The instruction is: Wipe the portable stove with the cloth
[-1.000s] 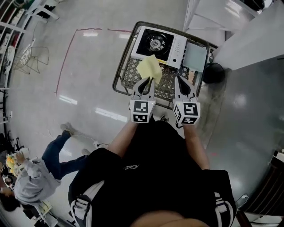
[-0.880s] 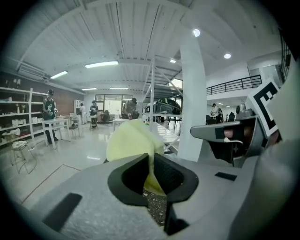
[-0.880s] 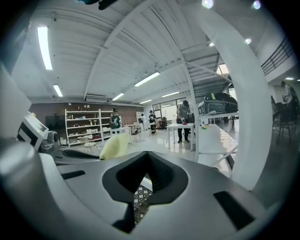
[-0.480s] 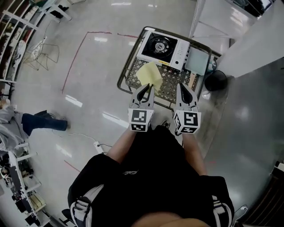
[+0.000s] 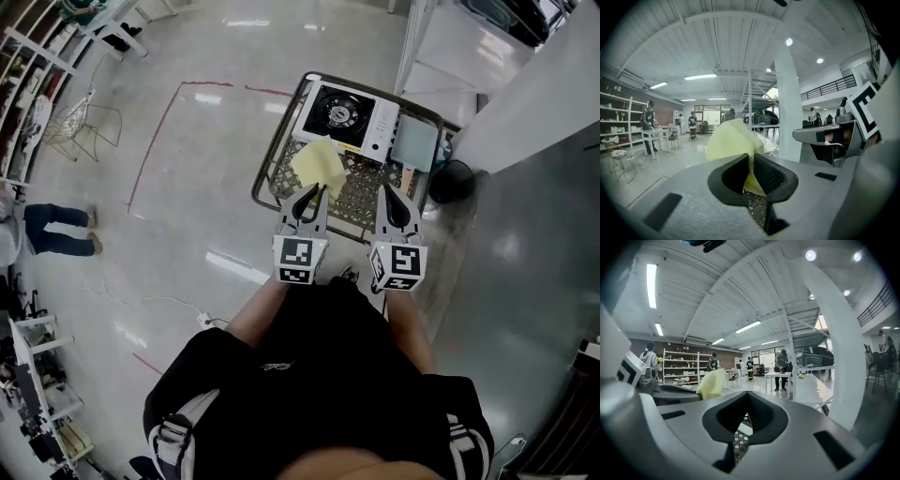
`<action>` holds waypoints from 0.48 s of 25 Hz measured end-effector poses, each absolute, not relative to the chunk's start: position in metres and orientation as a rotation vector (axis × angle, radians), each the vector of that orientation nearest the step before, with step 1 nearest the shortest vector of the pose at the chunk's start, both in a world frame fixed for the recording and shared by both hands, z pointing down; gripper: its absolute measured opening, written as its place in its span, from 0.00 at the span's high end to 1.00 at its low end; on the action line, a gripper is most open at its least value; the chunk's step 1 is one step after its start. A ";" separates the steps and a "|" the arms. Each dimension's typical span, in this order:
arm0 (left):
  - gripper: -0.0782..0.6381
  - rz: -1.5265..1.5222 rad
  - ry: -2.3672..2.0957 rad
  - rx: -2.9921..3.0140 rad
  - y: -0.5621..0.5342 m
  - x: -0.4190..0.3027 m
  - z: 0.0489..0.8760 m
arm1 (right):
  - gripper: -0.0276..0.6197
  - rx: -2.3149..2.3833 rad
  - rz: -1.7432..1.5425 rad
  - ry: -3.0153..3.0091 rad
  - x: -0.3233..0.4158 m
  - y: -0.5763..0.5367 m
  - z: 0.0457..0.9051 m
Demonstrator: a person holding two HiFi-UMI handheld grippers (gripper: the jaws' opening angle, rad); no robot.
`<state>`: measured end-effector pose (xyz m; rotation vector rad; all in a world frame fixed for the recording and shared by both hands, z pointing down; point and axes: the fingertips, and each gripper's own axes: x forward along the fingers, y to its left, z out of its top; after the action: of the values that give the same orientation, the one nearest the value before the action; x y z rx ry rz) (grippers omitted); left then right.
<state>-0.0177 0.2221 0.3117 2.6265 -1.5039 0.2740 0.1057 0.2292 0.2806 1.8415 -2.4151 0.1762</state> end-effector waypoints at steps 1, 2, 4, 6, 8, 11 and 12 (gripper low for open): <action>0.82 0.275 -1.499 2.632 0.221 -0.021 0.310 | 0.95 1.841 0.175 -2.415 0.101 0.228 0.280; 0.82 0.272 -1.495 2.634 0.219 -0.024 0.309 | 0.95 1.837 0.175 -2.416 0.096 0.227 0.280; 0.82 0.263 -1.496 2.641 0.217 -0.029 0.306 | 0.95 1.823 0.164 -2.421 0.087 0.226 0.278; 0.82 0.254 -1.501 2.655 0.214 -0.034 0.301 | 0.95 1.818 0.145 -2.425 0.081 0.222 0.275; 0.82 0.247 -1.505 2.664 0.212 -0.040 0.298 | 0.95 1.820 0.131 -2.423 0.076 0.219 0.271; 0.82 0.236 -1.505 2.656 0.210 -0.045 0.298 | 0.95 1.817 0.120 -2.418 0.073 0.216 0.268; 0.82 0.231 -1.504 2.655 0.210 -0.046 0.298 | 0.95 1.816 0.117 -2.418 0.072 0.216 0.268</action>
<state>-0.0462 0.2098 0.2976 2.6549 -1.5045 0.2310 0.0720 0.2156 0.2675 1.8158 -2.4175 0.1168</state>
